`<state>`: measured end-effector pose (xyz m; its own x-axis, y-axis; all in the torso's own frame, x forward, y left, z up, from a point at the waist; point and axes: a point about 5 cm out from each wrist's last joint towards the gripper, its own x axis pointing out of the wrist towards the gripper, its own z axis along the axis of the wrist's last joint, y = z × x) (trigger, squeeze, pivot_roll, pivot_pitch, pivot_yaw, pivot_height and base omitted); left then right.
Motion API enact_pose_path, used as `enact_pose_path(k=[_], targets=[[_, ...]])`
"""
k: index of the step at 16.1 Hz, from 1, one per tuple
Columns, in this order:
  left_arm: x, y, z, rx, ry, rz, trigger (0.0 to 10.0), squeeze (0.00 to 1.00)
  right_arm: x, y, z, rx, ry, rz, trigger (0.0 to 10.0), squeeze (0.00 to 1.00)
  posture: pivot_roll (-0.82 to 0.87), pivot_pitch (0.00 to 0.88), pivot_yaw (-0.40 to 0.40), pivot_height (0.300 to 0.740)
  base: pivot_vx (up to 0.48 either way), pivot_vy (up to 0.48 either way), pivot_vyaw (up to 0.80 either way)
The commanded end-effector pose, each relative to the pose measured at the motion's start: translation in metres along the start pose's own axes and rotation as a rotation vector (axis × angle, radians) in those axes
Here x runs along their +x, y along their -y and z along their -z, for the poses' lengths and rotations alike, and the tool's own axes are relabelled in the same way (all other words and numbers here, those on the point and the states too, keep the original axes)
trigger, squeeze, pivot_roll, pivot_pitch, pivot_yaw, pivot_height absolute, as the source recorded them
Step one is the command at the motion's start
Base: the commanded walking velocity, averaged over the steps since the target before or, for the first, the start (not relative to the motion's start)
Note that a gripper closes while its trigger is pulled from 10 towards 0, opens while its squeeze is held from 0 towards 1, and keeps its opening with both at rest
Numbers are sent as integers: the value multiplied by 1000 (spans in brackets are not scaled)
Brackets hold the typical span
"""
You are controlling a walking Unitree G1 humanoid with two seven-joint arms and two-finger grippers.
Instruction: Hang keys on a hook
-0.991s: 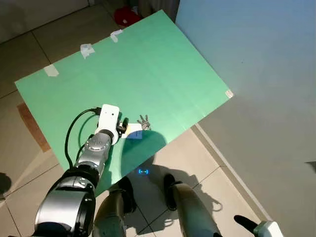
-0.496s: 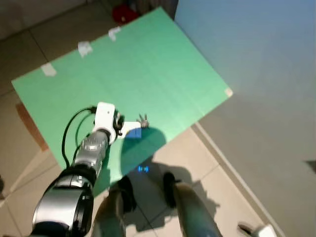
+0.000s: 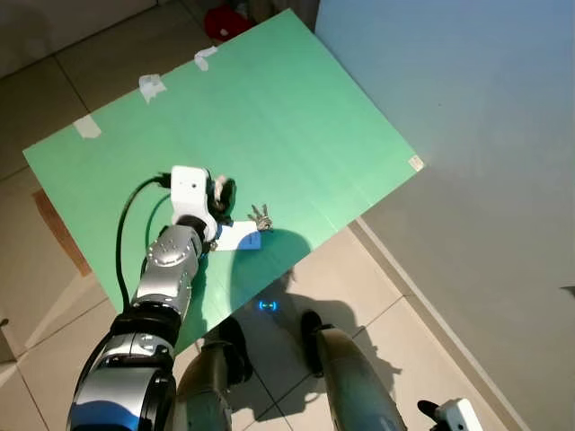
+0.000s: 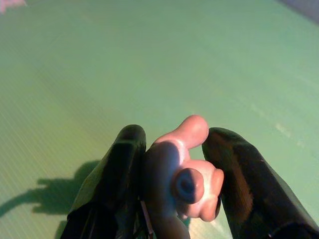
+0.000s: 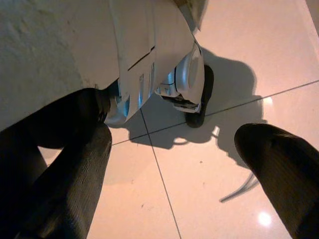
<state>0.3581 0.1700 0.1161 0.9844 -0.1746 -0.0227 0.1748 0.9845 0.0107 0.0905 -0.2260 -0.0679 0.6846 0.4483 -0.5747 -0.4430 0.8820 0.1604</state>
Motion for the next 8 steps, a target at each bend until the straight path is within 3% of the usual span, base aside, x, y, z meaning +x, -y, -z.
enact_pose_path(k=[1, 3, 4, 5, 6, 8], targets=[[-7, -4, 8, -12, -29, -12, 0, 0, -5, -8, 12, 38, -23, 10, 10000, 0, -379, 366, -32, 740, 0, 0, 0], [-12, -5, -4, -11, 11, -15, 0, 0, 2, -5, 2, 57, 75, 64, 10000, 0, -372, 324, -17, 740, 0, 0, 0], [-14, -3, -5, -10, 19, -14, 0, 0, 16, 6, -64, -42, 268, 71, 10000, 0, -369, 310, -14, 740, 0, 0, 0], [-15, -1, -6, -9, 23, -5, 0, 0, 5, -22, -156, -123, 506, -8, 10000, 0, -369, 299, -14, 740, 0, 0, 0], [-15, 0, -6, -10, 22, 0, 0, 0, -1, -31, -174, -136, 553, -34, 10000, 0, -369, 296, -15, 740, 0, 0, 0], [-16, 3, -5, -15, 13, 3, 0, 0, 1, -29, -176, -120, 565, -32, 10000, 0, -371, 290, -15, 740, 0, 0, 0]])
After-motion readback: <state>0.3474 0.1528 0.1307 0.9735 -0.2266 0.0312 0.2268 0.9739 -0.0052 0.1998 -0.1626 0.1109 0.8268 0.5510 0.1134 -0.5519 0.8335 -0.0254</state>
